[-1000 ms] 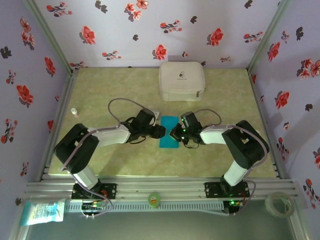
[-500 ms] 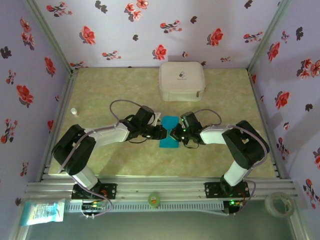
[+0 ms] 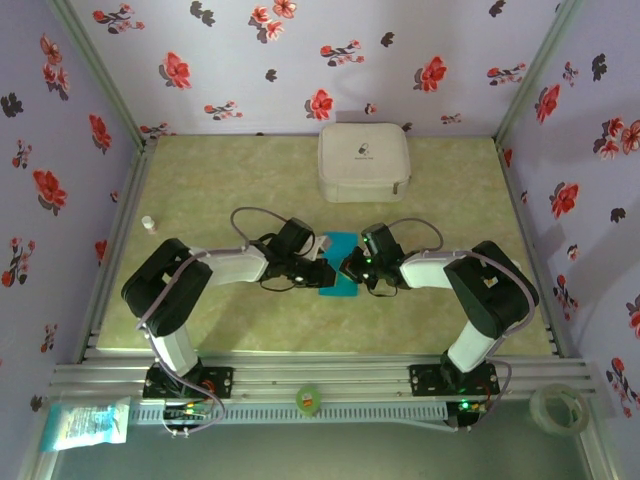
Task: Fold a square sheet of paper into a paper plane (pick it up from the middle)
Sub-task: Fold the triangle a second time at the center of the table.
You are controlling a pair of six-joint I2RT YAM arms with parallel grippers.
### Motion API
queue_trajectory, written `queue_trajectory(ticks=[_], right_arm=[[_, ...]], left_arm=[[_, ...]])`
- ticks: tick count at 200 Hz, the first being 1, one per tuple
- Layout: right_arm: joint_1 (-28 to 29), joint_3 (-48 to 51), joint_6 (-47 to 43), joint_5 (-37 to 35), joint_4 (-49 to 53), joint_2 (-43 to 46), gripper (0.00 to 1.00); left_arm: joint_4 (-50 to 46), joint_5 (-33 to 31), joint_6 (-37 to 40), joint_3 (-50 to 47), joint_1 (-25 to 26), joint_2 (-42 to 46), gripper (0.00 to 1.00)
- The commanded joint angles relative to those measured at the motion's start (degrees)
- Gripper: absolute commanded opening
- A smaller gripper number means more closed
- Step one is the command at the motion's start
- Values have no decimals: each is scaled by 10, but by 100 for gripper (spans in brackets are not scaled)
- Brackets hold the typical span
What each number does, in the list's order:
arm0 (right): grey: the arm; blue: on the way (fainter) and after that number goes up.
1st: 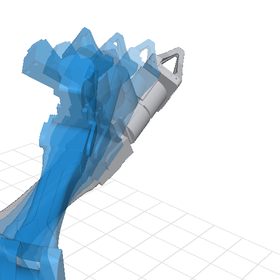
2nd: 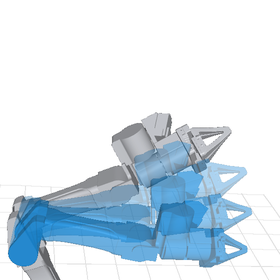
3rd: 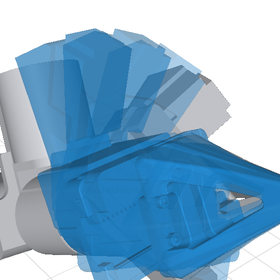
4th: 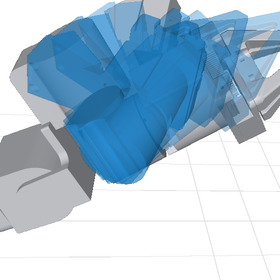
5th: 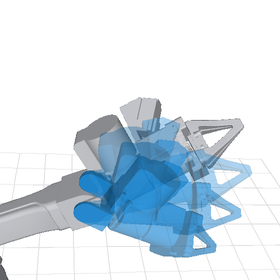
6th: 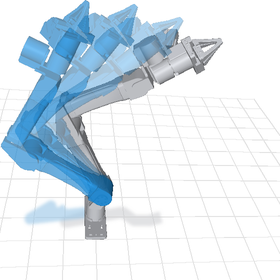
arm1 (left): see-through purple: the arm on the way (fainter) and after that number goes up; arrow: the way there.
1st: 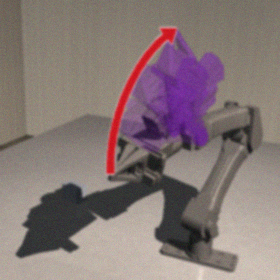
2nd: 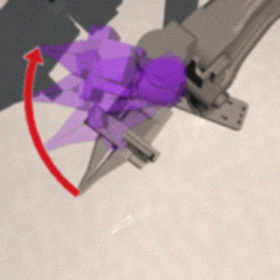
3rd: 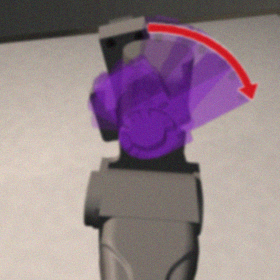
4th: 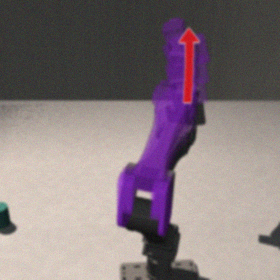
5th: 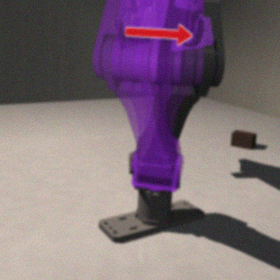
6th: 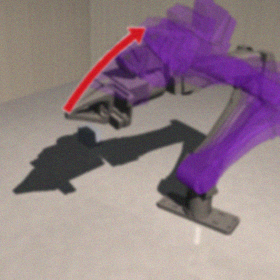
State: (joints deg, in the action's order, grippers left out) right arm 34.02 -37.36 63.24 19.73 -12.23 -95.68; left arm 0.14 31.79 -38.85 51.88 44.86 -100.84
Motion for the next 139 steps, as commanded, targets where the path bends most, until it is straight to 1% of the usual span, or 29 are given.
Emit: queue_trajectory(ticks=[1,77,139], right_arm=[[-3,12,6,-33,52,-6,0],[-3,13,4,-34,58,-6,0],[-3,13,0,-37,66,-5,0]], left_arm=[[-1,15,9,16,4,-11,14],[-49,0,49,32,6,-50,13],[-29,-9,42,2,6,-48,12]])
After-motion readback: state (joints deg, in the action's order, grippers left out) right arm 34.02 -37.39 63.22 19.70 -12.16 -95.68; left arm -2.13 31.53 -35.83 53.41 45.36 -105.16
